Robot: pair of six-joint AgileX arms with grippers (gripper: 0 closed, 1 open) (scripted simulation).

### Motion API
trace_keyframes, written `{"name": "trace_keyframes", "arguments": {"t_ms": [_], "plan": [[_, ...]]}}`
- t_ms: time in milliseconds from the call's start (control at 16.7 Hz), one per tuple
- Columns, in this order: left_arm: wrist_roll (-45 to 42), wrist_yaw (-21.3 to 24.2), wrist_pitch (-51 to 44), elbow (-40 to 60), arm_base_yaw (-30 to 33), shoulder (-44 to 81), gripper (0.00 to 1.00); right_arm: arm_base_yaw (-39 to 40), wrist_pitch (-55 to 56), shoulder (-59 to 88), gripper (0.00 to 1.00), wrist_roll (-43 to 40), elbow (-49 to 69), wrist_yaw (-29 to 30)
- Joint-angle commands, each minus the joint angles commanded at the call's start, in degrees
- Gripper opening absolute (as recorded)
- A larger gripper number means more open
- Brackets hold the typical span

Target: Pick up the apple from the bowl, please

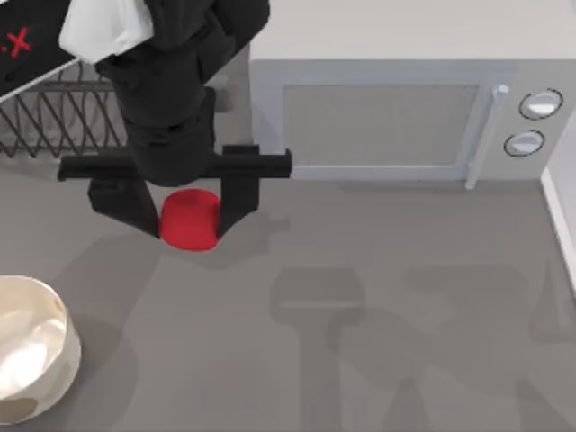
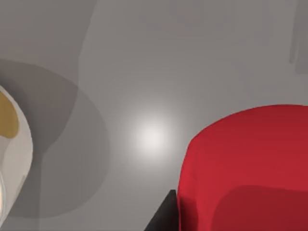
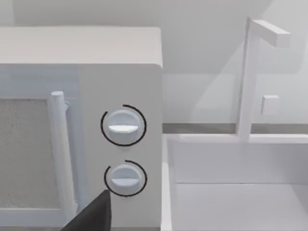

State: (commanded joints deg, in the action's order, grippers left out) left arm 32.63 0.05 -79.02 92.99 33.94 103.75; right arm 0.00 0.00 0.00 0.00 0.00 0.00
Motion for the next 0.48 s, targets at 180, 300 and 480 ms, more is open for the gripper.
{"name": "trace_keyframes", "arguments": {"t_ms": [180, 300, 480], "plan": [[0.0, 0.0, 2.2, -2.2, 0.0, 0.5, 0.0, 0.0, 0.0, 0.0, 1.0, 0.0, 0.0, 0.0], [-0.1, 0.0, 6.6, -6.0, 0.0, 1.1, 0.0, 0.0, 0.0, 0.0, 1.0, 0.0, 0.0, 0.0], [-0.1, 0.0, 16.5, -13.1, 0.0, 2.5, 0.0, 0.0, 0.0, 0.0, 1.0, 0.0, 0.0, 0.0]]}}
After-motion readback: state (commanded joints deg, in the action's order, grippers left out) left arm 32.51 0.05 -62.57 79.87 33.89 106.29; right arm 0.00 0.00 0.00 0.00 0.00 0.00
